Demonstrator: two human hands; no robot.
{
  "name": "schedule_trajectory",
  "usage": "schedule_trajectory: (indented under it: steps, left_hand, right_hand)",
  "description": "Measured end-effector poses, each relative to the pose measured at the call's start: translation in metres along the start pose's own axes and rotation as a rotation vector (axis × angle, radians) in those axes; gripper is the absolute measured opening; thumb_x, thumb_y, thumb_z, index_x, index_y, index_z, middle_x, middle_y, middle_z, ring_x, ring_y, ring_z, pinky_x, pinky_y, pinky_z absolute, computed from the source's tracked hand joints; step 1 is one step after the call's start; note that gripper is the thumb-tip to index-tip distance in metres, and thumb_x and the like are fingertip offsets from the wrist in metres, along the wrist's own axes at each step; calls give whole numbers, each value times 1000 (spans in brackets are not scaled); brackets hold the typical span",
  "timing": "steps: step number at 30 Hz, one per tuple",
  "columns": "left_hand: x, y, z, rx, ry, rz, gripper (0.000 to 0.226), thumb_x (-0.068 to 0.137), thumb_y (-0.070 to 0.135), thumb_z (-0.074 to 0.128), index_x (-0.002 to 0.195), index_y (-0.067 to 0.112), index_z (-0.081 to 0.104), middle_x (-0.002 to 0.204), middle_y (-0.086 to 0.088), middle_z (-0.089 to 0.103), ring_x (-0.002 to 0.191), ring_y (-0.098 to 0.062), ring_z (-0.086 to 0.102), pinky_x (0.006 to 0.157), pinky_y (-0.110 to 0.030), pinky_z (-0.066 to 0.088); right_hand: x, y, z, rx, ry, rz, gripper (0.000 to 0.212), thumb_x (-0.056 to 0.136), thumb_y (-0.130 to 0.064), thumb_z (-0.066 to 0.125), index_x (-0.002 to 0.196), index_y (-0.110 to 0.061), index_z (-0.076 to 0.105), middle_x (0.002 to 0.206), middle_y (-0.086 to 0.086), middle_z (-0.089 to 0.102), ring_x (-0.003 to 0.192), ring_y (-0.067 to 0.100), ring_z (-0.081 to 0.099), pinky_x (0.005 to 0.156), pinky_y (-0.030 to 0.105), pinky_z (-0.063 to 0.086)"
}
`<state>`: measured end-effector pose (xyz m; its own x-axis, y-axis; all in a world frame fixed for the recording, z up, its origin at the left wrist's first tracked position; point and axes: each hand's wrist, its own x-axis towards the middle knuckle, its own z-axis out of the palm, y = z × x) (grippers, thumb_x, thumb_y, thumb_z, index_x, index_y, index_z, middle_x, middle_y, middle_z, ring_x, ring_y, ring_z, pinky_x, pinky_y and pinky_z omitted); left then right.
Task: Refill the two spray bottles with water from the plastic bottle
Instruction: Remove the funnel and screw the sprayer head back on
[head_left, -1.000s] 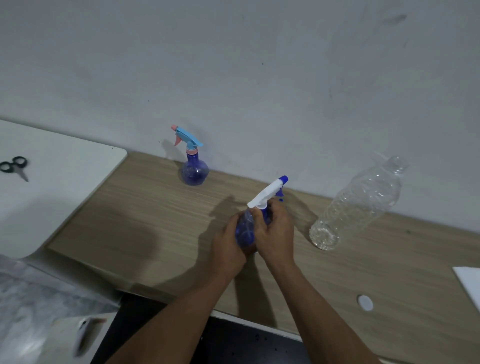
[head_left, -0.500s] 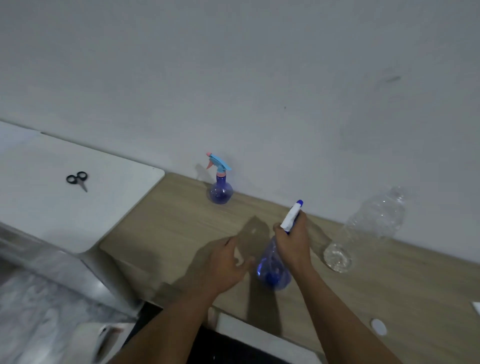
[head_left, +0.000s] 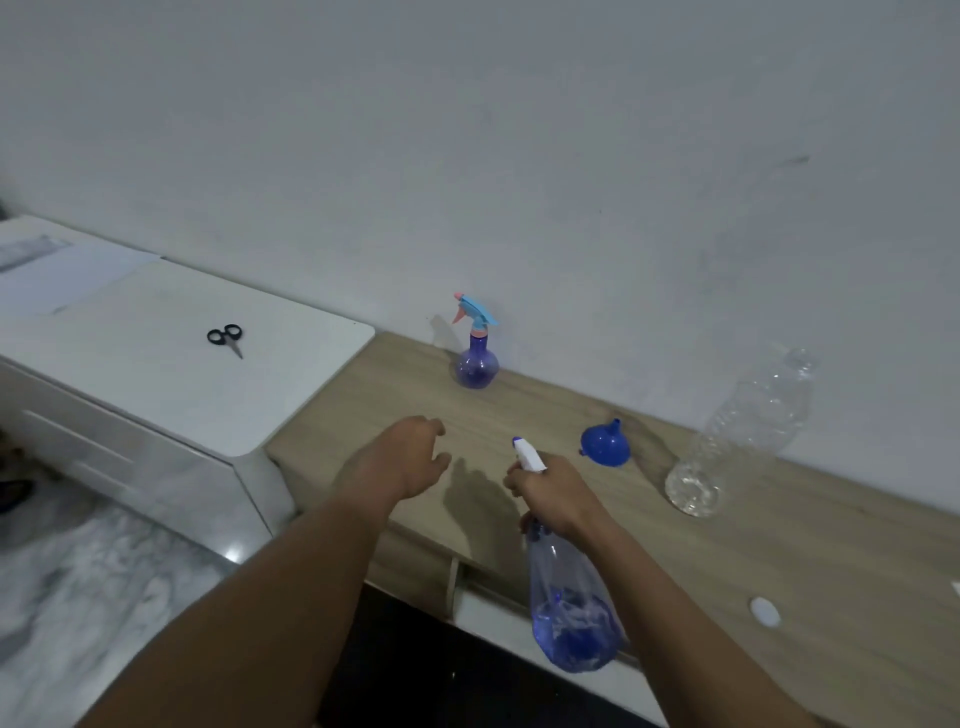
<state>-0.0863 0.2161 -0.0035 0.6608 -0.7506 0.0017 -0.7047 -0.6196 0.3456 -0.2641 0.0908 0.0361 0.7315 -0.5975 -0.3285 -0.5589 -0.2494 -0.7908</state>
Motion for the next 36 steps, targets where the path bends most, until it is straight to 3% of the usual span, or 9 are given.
schedule_trajectory:
  steps: [4,7,8,12,16,21,25,29,36]
  left_hand:
    - [-8,-5,-9,56,-21,-13,51,92,42,59,136,17,52,135,-7,57,126,-24,51,100,-32,41]
    - [-13,-8,-15,72,-36,-25,53,92,43,59,138,16,51,136,-7,57,126,-24,50,101,-34,42]
    - [-15,-9,-17,73,-42,-29,54,92,43,58,139,16,50,136,-7,56,127,-24,50,101,-34,41]
    - [-21,-12,-22,74,-51,-40,57,93,43,58,142,16,47,140,-8,54,129,-25,48,103,-36,41]
    - [-26,-14,-26,77,-51,-47,57,93,42,59,142,17,46,139,-8,54,129,-25,49,103,-37,42]
    - [-31,-18,-29,78,-71,-63,57,92,43,59,141,17,46,138,-8,55,128,-26,49,102,-38,43]
    - [-33,-21,-32,68,-71,-70,57,92,43,59,141,18,47,138,-8,54,128,-26,49,101,-37,43]
    - [-34,-22,-35,74,-62,-69,56,92,42,59,141,18,47,138,-7,55,129,-25,48,102,-37,42]
    - [-34,-22,-35,58,-70,-69,57,92,42,60,142,18,47,137,-7,56,129,-25,49,101,-37,43]
  right_hand:
    - [-16,4,8,32,-81,51,19,81,-28,60,90,-11,61,86,12,68,55,31,69,62,42,51]
    - [-23,8,9,30,-109,73,2,81,-28,59,80,-27,57,77,9,67,58,33,70,59,38,49]
    - [-26,9,9,38,-116,77,8,81,-26,58,75,-30,54,71,9,66,55,32,68,57,34,46]
    - [-34,12,7,60,-121,117,17,80,-22,58,65,-15,59,61,14,64,50,28,62,54,31,45]
    - [-39,11,3,137,-137,139,20,85,-20,65,85,-1,65,72,12,65,47,25,60,52,30,48]
    - [-43,1,1,137,-143,121,27,86,-25,68,92,1,64,77,13,65,46,28,61,53,31,49]
    - [-50,-4,1,69,-170,115,24,88,-24,64,77,-3,60,67,13,63,48,26,61,44,21,44]
    - [-53,-4,0,41,-171,100,27,89,-25,64,71,-4,60,62,13,64,50,26,63,52,27,49]
    - [-48,-10,-3,115,-159,106,36,87,-35,71,92,0,65,81,14,67,52,29,64,43,23,47]
